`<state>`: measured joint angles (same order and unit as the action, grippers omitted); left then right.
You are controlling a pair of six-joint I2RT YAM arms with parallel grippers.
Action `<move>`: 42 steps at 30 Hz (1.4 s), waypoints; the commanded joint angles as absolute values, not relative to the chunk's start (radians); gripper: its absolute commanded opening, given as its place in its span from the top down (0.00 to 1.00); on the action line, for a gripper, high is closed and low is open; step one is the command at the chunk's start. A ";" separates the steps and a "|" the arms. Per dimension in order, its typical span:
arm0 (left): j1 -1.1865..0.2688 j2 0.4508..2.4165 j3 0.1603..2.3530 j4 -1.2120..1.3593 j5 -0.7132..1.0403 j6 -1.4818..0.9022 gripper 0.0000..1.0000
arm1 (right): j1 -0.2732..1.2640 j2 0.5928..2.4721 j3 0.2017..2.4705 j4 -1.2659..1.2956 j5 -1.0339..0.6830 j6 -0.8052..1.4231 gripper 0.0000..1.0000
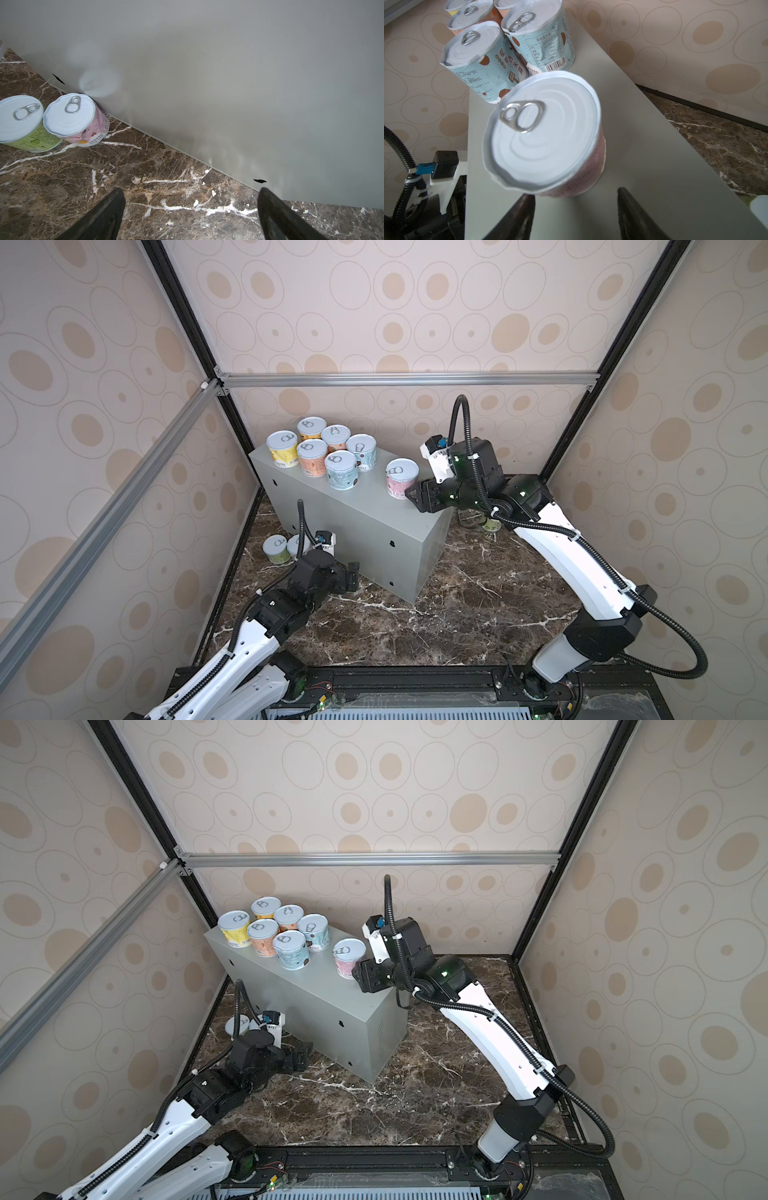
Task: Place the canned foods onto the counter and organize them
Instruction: 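Open and withdraw the left gripper while the right gripper rises toward the cabinet, then push the pink can with the right gripper against the other cans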
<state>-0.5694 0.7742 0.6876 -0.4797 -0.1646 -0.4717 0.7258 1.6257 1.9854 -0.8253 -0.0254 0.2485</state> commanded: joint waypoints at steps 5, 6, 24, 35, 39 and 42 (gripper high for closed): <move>-0.526 0.792 0.677 -0.439 -0.095 -0.436 0.01 | 0.730 1.695 2.073 -0.831 -0.025 0.230 0.39; -0.522 0.794 0.677 -0.438 -0.089 -0.434 0.01 | 0.730 1.706 2.086 -0.833 -0.023 0.227 0.39; -0.482 0.814 0.668 -0.422 -0.051 -0.426 0.01 | 0.731 1.862 2.272 -0.867 -0.070 0.190 0.39; -0.461 0.825 0.667 -0.417 -0.038 -0.425 0.01 | 0.730 1.918 2.360 -0.885 -0.101 0.168 0.39; -0.454 0.825 0.667 -0.417 -0.035 -0.423 0.01 | 0.729 1.925 2.370 -0.895 -0.098 0.165 0.39; -0.449 0.817 0.666 -0.417 -0.037 -0.423 0.01 | 0.729 1.919 2.373 -0.900 -0.095 0.164 0.37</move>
